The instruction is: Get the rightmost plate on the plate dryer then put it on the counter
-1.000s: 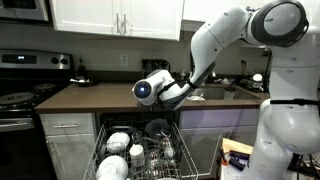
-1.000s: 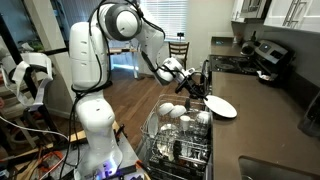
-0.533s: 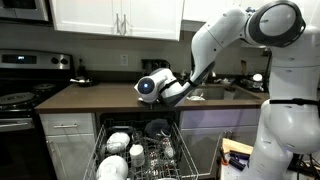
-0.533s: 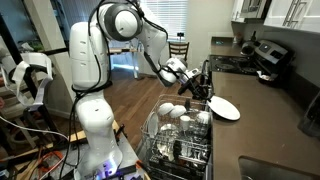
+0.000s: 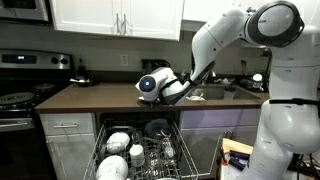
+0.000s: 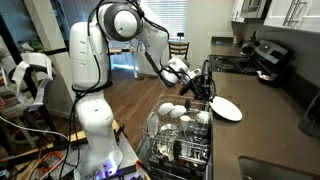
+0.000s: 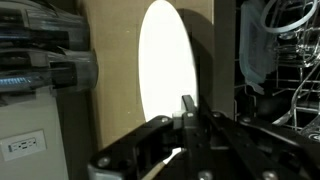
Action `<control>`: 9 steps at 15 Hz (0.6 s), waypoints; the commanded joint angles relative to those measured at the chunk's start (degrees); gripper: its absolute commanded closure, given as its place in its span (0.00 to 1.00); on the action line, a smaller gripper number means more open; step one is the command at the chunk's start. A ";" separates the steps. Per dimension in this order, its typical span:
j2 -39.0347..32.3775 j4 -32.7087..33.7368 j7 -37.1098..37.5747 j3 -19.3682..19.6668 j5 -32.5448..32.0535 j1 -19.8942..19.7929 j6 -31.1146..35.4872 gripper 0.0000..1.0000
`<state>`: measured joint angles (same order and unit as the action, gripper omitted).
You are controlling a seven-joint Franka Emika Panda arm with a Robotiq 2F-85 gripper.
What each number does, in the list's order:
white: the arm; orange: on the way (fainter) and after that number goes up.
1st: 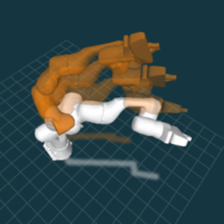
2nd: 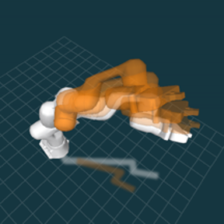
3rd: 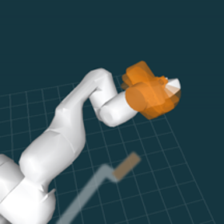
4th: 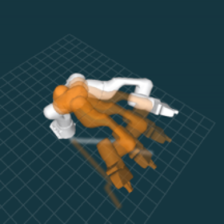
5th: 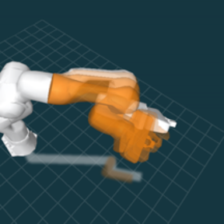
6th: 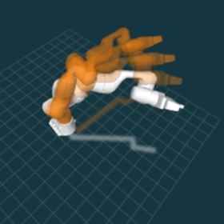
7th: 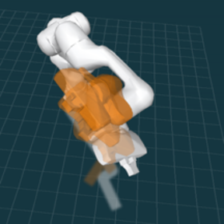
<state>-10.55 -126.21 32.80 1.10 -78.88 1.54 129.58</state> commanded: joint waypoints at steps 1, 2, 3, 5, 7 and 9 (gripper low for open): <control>-0.06 0.30 0.06 -0.23 -1.20 -0.88 1.44 0.99; 0.05 0.26 -0.08 -0.30 -0.87 -0.83 1.24 0.99; 0.08 0.23 -0.09 -0.32 -0.86 -0.80 1.17 0.99; 0.19 0.13 -0.36 -0.41 -0.38 -0.78 1.15 0.99; 0.22 0.06 -0.54 -0.49 -0.04 -0.75 1.13 0.99; 0.19 0.04 -0.86 -0.61 0.48 -0.69 1.02 0.98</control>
<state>-10.55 -126.21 32.80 1.07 -78.88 1.54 129.58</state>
